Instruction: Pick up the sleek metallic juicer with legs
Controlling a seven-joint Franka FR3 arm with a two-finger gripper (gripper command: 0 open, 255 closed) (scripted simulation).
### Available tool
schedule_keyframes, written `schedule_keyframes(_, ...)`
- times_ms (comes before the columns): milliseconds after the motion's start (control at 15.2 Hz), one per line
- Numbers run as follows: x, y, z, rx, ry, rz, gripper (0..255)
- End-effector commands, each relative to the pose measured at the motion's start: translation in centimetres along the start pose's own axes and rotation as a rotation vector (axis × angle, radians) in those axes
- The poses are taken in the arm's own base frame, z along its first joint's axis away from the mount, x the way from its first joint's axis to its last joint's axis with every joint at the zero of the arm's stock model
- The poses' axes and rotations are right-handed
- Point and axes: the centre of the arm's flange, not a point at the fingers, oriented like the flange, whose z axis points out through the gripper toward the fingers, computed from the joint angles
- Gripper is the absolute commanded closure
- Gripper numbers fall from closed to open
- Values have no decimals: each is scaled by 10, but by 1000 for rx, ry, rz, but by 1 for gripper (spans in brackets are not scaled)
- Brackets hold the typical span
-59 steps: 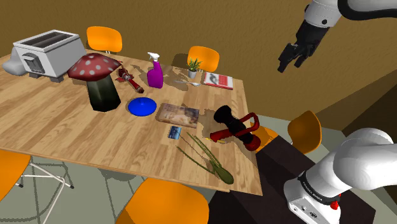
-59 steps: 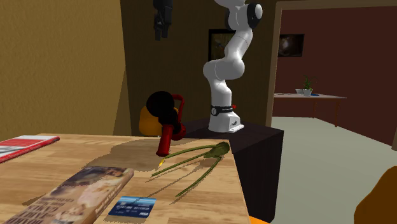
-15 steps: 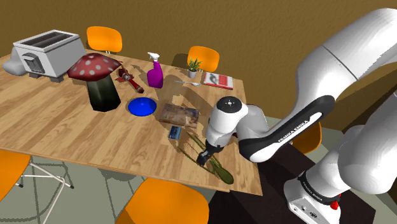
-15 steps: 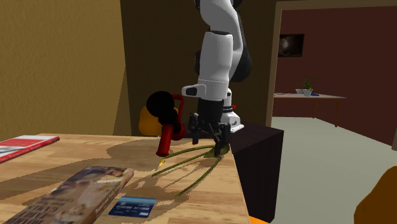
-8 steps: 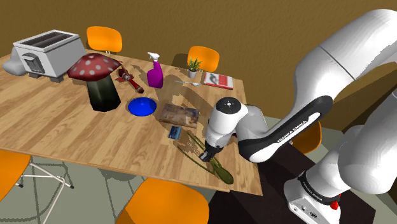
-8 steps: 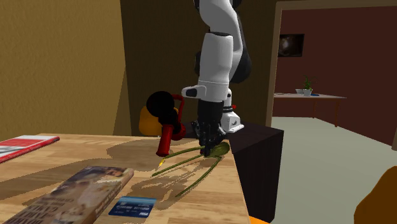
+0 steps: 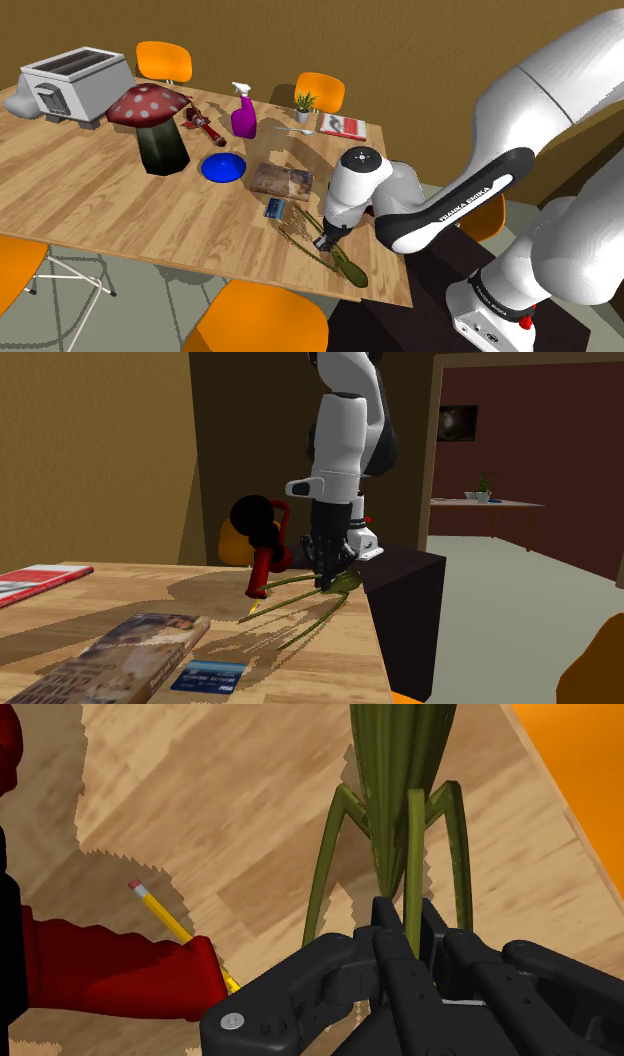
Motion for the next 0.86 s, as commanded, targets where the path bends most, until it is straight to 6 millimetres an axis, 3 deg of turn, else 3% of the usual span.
schedule_keyframes(0, 0, 2, -11, 0, 0, 0, 255)
schedule_keyframes(660, 3, 7, -64, 0, 0, 0, 255)
schedule_keyframes(792, 3, 7, -64, 0, -1, 0, 255)
